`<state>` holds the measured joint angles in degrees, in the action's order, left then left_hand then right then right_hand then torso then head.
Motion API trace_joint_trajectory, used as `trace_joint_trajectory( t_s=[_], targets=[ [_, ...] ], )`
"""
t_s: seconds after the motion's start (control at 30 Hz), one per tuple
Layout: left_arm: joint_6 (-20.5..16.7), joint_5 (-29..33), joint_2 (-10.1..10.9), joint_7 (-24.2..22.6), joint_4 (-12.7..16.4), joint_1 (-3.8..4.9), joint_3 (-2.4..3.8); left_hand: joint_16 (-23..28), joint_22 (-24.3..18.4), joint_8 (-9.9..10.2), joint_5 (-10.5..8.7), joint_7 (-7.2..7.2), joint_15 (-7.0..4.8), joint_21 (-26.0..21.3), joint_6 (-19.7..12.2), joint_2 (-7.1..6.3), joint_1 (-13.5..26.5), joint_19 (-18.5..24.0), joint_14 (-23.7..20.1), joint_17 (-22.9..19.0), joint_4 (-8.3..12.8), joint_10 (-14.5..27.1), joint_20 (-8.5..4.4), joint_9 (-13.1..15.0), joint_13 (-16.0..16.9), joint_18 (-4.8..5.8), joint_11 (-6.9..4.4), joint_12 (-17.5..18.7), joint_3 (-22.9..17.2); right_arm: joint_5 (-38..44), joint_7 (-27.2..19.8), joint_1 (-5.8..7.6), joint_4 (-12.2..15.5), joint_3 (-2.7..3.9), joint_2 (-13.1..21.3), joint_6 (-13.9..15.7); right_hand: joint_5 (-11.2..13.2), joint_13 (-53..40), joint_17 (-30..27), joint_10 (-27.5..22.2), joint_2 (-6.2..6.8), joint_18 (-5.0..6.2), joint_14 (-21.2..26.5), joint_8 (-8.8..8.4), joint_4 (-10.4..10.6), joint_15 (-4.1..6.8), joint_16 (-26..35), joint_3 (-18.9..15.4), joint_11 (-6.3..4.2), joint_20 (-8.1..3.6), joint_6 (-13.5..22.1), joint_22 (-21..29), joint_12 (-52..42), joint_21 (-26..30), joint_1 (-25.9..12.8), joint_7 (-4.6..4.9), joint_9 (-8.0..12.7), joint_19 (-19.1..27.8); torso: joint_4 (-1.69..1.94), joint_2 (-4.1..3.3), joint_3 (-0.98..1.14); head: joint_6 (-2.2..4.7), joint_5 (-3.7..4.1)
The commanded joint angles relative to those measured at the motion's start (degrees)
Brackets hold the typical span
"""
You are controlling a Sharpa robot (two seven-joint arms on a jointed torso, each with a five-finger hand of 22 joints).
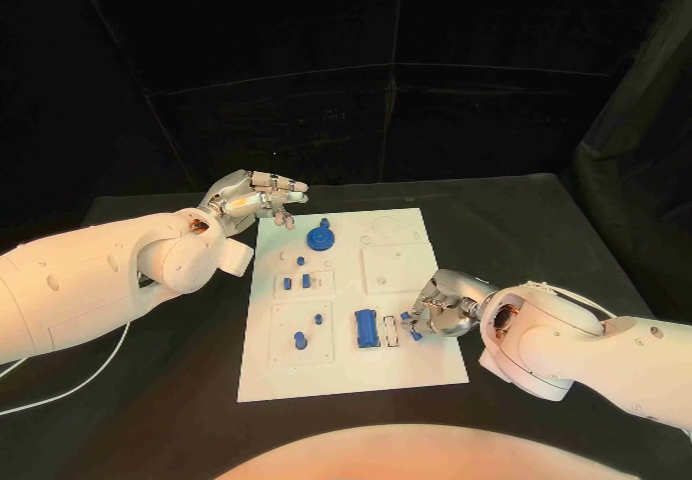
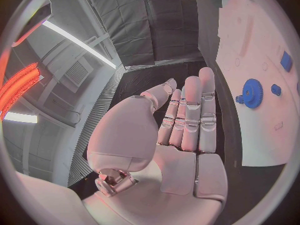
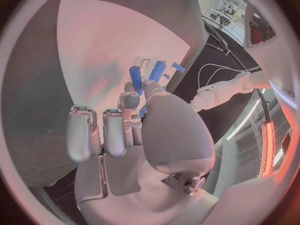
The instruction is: Assemble the parts on the task board
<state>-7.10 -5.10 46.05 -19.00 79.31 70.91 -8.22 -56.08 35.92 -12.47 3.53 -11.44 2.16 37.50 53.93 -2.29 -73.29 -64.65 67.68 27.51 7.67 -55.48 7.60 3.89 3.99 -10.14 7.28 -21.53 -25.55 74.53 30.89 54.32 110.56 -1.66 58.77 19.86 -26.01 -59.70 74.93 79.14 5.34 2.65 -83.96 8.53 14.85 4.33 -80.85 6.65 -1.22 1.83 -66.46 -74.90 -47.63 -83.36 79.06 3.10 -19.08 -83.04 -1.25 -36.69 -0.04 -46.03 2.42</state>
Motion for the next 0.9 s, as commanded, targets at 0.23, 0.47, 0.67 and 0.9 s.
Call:
trace_joint_trajectory(
  t_s=[0.23, 0.47, 0.67, 0.9],
  targets=[
    [0.7, 0.2, 0.0, 0.1, 0.2, 0.08, 0.04, -0.2, -0.1, -0.2, 0.30, -0.01, -0.17, -0.2, -0.3, -0.24, 0.4, 0.5, -0.4, -0.1, -0.1, 0.3, -0.02, 0.0, -0.1, -0.35, -0.07, -0.2, -0.4, -2.8, 0.5, 0.07, -1.2, 0.01, -2.3, -1.1, -0.3, -0.2, 3.9, 0.4, 0.04, -0.25, -3.9, 0.21, 0.5, 0.33, -0.2, 0.1, 0.02, 0.12, -0.5, -6.4, -0.4, -0.3, -1.1, 0.08, -0.2, -0.4, 0.02, -0.02, 0.05, -0.12, -0.15],
    [0.7, 0.2, 0.0, 0.2, 0.2, 0.08, 0.04, -0.3, -0.1, -0.2, 0.30, 0.00, -0.18, -0.2, -0.3, -0.29, 0.3, 0.5, -0.4, -0.1, 0.0, 0.3, -0.02, 0.0, -0.1, -0.36, -0.08, -0.3, -0.4, 0.0, 1.5, 0.07, -2.0, 0.01, -3.4, -3.1, 0.0, -0.4, 3.7, 0.8, -0.26, -0.22, -3.8, 0.23, 1.4, 0.39, 0.0, -0.3, -0.05, 0.04, -0.9, -6.3, -0.6, -0.2, -3.1, -0.02, -0.4, -0.3, -0.01, -0.03, 0.06, -0.35, -0.31],
    [0.7, 0.2, -0.1, 0.2, 0.2, 0.08, 0.04, -0.3, -0.1, -0.2, 0.30, 0.00, -0.18, -0.2, -0.3, -0.29, 0.3, 0.5, -0.4, -0.1, 0.0, 0.3, -0.02, 0.0, -0.1, -0.36, -0.08, -0.3, -0.4, 1.7, 1.9, 0.07, -2.5, 0.01, -4.2, -4.2, 0.1, -0.5, 3.7, 1.0, -0.30, -0.22, -3.8, 0.24, 1.4, 0.42, 0.0, -0.4, -0.08, 0.02, -1.0, -6.3, -0.7, -0.3, -3.6, -0.07, -0.5, -0.3, -0.06, 0.03, 0.06, -0.45, -0.24],
    [0.7, 0.2, -0.1, 0.3, 0.4, 0.08, 0.04, -0.3, -0.1, -0.2, 0.30, 0.00, -0.18, -0.2, -0.3, -0.29, 0.3, 0.5, -0.4, -0.1, 0.0, 0.3, -0.02, 0.0, -0.1, -0.36, -0.08, -0.3, -0.4, 2.1, 2.1, 0.07, -2.8, 0.01, -4.7, -5.0, 0.3, -0.9, 3.7, 1.2, -0.33, -0.23, -3.8, 0.25, 1.5, 0.46, 0.0, -0.8, -0.12, -0.02, -1.2, -6.3, -1.1, -0.3, -4.6, -0.11, -0.7, -0.3, -0.02, 0.03, 0.04, -0.44, -0.31]
  ],
)
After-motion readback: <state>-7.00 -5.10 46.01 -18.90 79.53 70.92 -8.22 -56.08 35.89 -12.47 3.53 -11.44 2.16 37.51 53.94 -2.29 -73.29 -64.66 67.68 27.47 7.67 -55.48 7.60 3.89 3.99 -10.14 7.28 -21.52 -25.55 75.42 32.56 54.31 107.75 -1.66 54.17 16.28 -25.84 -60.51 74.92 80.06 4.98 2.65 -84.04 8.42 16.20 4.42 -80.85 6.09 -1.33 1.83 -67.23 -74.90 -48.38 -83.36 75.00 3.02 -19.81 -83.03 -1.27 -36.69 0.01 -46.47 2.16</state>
